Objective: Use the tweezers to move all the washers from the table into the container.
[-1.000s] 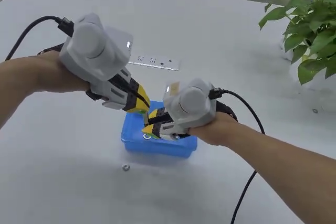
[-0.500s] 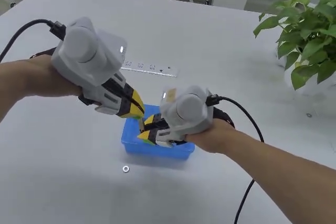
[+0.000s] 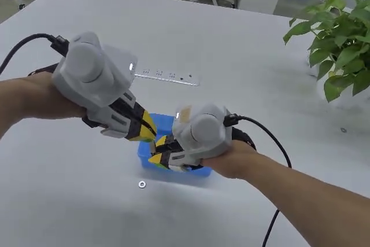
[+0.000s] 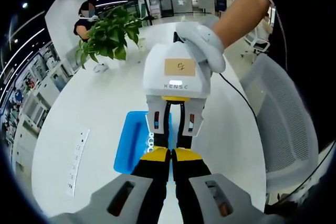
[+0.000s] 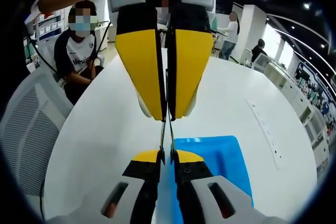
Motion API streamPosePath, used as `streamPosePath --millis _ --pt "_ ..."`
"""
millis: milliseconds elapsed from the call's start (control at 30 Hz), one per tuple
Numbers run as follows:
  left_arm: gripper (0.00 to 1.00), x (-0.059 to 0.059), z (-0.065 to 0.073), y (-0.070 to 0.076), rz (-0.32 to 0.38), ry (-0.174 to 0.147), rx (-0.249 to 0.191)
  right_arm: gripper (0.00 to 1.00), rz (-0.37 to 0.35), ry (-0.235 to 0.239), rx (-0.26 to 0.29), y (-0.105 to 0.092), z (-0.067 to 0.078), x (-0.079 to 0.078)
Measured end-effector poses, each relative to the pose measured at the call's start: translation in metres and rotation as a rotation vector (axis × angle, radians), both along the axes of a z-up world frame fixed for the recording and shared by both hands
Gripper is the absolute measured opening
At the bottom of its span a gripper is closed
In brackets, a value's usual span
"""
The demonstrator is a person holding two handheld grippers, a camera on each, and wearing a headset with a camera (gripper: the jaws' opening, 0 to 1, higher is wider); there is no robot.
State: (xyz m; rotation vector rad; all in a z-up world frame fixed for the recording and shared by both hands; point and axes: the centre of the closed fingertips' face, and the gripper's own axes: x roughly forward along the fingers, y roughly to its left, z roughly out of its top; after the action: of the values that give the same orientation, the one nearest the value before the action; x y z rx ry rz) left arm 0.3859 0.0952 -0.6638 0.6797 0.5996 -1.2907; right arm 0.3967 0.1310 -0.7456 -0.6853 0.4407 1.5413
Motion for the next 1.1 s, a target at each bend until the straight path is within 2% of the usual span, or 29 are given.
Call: streamPosePath --millis 667,1100 --pt "0.06 -0.014 -0.026 0.011 0.022 0.058 0.012 0.12 0.029 0.043 -0.002 0.011 -0.027 -0.021" --pt "0.06 -0.019 -0.040 0.015 0.026 0.089 0.027 0.12 0.025 0.070 0.005 0.015 -0.041 -0.027"
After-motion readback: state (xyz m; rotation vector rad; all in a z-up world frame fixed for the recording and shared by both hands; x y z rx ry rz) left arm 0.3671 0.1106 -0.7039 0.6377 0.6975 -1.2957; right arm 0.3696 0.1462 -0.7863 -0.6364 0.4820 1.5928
